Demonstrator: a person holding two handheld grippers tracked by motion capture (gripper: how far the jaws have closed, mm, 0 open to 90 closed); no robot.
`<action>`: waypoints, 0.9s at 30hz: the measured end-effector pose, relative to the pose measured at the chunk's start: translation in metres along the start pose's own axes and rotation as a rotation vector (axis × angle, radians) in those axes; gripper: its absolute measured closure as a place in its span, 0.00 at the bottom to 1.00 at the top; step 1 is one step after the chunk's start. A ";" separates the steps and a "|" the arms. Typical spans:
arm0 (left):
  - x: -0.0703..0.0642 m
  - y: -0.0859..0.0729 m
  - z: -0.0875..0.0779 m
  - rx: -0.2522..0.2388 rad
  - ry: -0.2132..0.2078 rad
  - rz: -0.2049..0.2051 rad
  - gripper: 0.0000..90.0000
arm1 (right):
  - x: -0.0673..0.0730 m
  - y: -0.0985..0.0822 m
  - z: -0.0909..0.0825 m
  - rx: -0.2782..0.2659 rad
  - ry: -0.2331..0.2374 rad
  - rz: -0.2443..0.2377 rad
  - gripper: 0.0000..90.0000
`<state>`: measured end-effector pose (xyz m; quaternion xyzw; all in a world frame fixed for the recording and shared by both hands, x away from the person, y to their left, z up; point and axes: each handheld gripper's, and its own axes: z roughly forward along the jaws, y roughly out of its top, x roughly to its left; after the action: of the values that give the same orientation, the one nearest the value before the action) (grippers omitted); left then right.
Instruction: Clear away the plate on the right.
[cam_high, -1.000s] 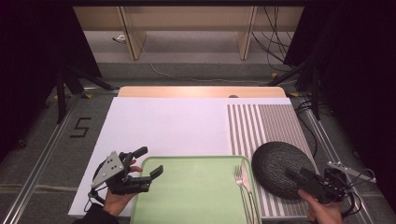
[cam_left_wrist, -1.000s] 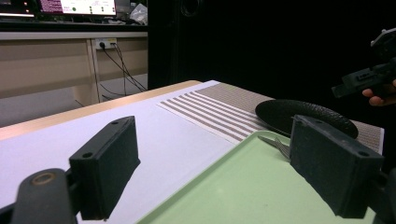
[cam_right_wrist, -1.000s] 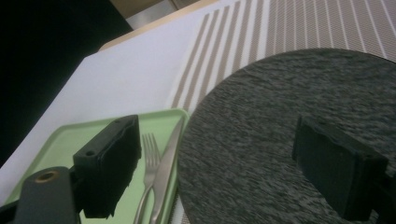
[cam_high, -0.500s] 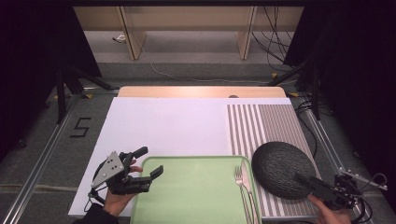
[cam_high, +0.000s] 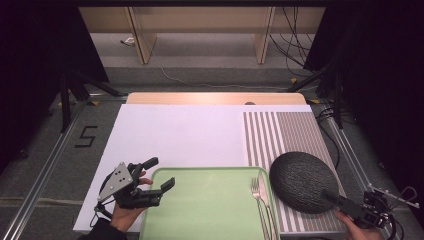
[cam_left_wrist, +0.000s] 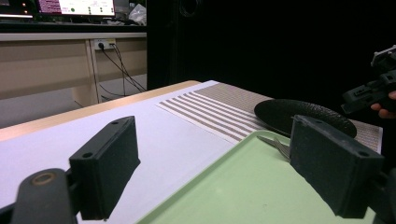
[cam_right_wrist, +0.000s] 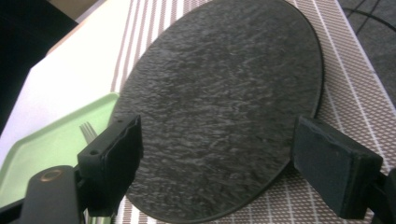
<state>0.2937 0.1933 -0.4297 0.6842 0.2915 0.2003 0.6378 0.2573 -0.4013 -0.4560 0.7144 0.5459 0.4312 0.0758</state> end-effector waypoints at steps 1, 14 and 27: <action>0.000 0.000 0.000 0.000 0.000 0.000 0.17 | -0.001 0.000 0.000 0.003 -0.005 0.004 0.20; 0.000 0.000 0.000 0.002 -0.001 0.000 0.17 | -0.014 -0.002 0.006 0.072 -0.026 0.102 0.24; 0.000 0.000 0.000 0.003 0.000 0.001 0.17 | -0.021 -0.006 0.011 0.097 0.049 0.187 0.32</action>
<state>0.2939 0.1929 -0.4300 0.6852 0.2914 0.2004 0.6367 0.2605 -0.4123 -0.4773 0.7544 0.4988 0.4266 -0.0126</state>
